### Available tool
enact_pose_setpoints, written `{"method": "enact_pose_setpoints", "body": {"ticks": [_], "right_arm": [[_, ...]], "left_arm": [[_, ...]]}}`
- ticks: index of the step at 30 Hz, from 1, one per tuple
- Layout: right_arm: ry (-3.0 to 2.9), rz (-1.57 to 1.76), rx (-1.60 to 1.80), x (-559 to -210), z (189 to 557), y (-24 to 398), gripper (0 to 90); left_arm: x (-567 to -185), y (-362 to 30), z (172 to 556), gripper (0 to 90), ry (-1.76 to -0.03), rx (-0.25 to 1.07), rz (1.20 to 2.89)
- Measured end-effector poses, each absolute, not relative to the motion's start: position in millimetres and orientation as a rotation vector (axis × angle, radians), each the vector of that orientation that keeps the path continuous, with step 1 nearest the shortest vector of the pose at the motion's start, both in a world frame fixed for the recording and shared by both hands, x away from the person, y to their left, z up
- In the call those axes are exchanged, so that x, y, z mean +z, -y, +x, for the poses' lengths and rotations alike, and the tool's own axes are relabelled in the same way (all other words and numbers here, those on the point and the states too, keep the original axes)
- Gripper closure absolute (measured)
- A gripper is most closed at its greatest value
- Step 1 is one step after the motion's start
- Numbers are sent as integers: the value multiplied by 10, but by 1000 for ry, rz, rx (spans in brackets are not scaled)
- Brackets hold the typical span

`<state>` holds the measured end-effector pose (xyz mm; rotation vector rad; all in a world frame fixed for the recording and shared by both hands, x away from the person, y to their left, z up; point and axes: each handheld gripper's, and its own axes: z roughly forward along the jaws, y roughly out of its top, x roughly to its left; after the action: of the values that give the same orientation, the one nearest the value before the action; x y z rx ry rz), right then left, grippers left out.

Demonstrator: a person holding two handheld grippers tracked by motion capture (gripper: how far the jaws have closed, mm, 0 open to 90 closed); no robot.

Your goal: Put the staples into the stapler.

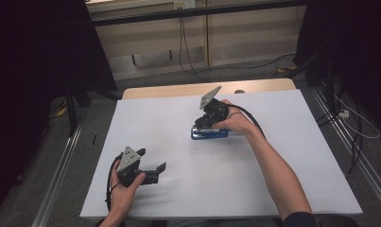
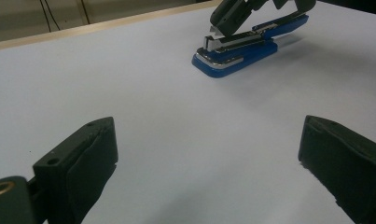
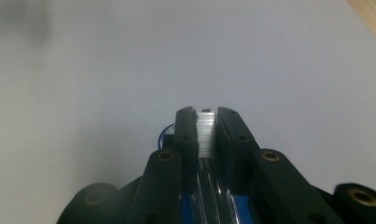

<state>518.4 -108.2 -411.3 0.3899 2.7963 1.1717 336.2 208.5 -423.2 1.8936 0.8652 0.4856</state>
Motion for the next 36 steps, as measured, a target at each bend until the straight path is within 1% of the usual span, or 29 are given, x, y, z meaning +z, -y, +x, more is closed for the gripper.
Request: {"method": "enact_pose_setpoints", "body": {"ticks": [36], "right_arm": [[-2814,314,1130,-4146,5198,1028,791]], "left_arm": [[-4234,-2086,3364,48,-853,487,1906]]}}
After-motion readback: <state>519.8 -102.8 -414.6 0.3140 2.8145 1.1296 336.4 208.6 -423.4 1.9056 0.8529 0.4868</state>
